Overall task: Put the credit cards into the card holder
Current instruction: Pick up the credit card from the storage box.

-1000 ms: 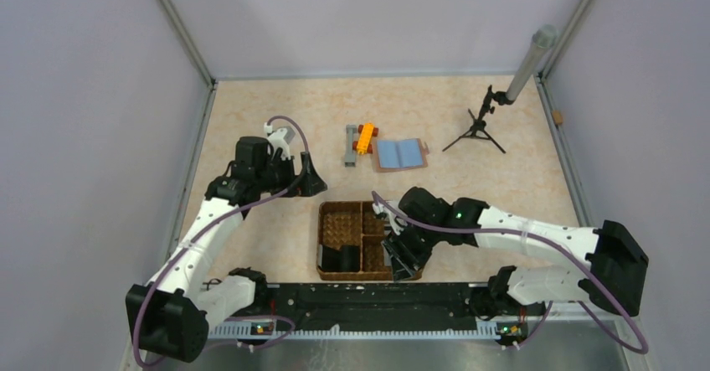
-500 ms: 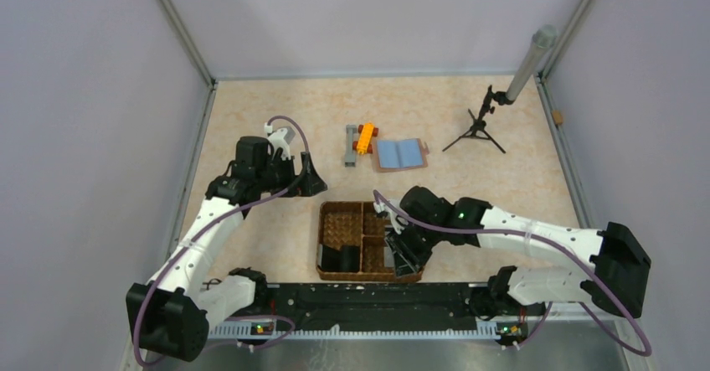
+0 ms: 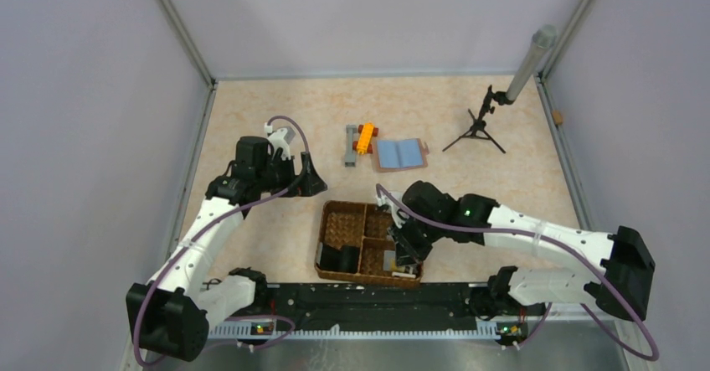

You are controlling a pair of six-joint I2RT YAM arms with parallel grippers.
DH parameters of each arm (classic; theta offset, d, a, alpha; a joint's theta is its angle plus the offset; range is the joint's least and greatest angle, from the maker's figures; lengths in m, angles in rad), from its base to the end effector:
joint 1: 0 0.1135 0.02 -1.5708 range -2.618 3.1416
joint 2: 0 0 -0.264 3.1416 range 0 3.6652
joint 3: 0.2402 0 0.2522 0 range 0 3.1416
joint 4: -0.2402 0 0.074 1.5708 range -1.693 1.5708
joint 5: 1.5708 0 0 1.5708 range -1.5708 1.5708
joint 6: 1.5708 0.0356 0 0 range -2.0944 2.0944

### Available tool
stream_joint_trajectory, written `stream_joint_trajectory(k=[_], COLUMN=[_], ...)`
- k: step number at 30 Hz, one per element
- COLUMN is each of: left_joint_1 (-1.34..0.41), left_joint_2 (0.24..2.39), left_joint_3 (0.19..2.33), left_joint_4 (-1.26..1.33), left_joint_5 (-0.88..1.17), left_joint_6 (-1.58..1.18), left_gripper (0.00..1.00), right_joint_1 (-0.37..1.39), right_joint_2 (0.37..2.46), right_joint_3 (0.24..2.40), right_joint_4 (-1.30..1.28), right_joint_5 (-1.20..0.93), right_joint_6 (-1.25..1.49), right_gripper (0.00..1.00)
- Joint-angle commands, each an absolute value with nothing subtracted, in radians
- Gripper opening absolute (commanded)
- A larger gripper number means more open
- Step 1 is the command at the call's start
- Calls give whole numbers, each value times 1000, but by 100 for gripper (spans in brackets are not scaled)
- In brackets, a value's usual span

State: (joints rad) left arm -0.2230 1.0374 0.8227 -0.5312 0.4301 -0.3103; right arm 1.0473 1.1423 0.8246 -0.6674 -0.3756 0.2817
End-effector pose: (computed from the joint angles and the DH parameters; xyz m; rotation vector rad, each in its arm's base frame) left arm 0.2074 -0.0622 0.2751 0.1216 2.3528 -0.7646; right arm 0.0992 0.1979 0.2448 -1.1774 2.5008 0.9259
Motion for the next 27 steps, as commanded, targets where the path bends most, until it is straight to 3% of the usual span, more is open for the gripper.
stream_joint_trajectory(k=[1,18,27], left_joint_1=[-217,-218,-221], left_joint_2=[1032,1006,977], left_joint_3=[831,827,816], left_joint_4=[-508,-500,-432], left_joint_5=[445,470,681], left_joint_6=[-291,-277,-246], left_gripper=[96,96,96], right_joint_1=[1062,1062,1061], right_joint_2=[1107,1024,978], right_joint_3=[882,979,1018], right_joint_4=[-692,-726,-705], right_joint_5=[-364,-184,-67], right_joint_6=[288,295,267], right_gripper=[3,0,0])
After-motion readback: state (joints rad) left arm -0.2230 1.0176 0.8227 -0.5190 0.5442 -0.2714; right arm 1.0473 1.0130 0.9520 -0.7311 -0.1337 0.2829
